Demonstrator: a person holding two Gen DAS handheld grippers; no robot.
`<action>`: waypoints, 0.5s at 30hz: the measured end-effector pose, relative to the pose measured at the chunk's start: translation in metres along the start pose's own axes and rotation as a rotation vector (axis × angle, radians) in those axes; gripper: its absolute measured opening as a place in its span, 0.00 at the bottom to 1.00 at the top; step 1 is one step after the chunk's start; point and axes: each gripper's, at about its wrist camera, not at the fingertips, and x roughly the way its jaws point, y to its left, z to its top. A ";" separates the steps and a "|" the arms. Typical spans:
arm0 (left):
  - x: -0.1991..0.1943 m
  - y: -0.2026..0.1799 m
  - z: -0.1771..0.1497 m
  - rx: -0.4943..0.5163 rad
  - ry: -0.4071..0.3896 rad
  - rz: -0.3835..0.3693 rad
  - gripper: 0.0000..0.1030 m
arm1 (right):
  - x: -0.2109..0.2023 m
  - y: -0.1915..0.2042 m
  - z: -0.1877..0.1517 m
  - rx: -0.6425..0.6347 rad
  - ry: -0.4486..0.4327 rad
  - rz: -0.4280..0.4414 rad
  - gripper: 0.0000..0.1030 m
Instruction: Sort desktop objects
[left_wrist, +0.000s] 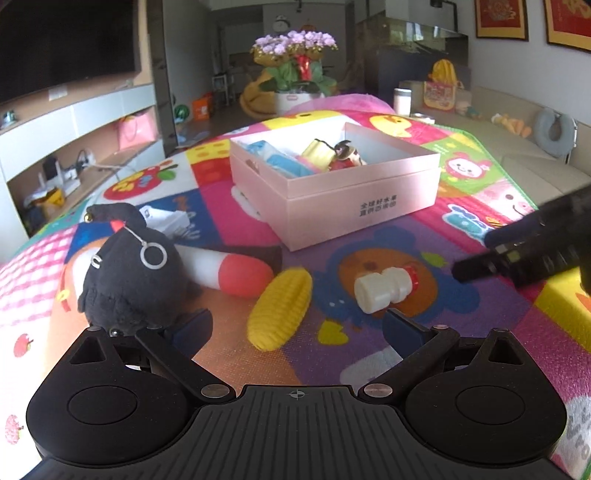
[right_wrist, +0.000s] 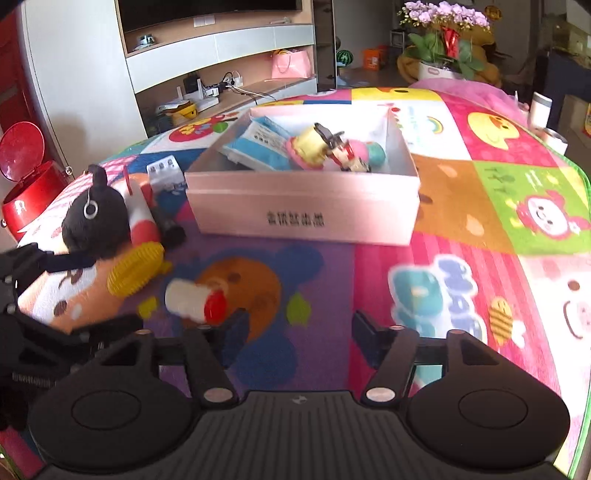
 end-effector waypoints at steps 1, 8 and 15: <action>0.001 0.000 0.001 0.001 0.003 0.007 0.98 | -0.001 0.002 -0.005 -0.011 -0.009 -0.007 0.67; 0.002 0.016 -0.001 0.003 0.015 0.098 0.98 | 0.000 0.018 -0.005 -0.031 -0.082 -0.020 0.88; 0.001 0.041 -0.001 -0.033 0.012 0.190 0.98 | 0.010 0.058 -0.012 -0.169 -0.110 -0.020 0.92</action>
